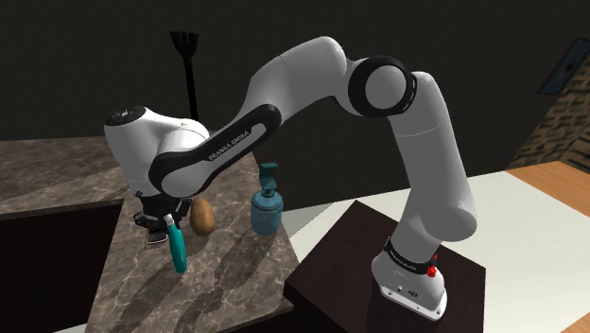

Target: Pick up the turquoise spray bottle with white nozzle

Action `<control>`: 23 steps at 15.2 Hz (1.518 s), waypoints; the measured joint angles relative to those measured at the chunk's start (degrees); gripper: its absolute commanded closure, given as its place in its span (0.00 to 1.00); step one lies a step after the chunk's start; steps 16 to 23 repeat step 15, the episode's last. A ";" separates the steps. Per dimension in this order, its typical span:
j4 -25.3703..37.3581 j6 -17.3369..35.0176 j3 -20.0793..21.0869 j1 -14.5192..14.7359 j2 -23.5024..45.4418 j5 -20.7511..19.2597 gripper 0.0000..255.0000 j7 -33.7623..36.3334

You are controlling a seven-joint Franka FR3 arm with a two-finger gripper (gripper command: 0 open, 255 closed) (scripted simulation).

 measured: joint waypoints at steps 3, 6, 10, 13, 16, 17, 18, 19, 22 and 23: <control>0.57 -1.42 0.36 -0.23 -0.95 0.60 1.00 -0.55; 1.33 -3.01 0.74 -0.31 -1.89 1.21 1.00 -0.99; 2.10 -5.13 1.27 -0.69 -3.45 2.11 1.00 -1.81; 3.15 -7.03 1.62 -0.83 -4.45 2.77 1.00 -2.42; 3.60 -7.91 1.80 -0.88 -4.95 3.07 1.00 -2.65; 3.60 -7.91 1.80 -0.88 -4.95 3.07 1.00 -2.65; 3.60 -7.91 1.80 -0.88 -4.95 3.07 1.00 -2.65; 3.60 -7.91 1.80 -0.88 -4.95 3.07 1.00 -2.65; 3.60 -7.91 1.80 -0.88 -4.95 3.07 1.00 -2.65; 3.60 -7.91 1.80 -0.88 -4.95 3.07 1.00 -2.65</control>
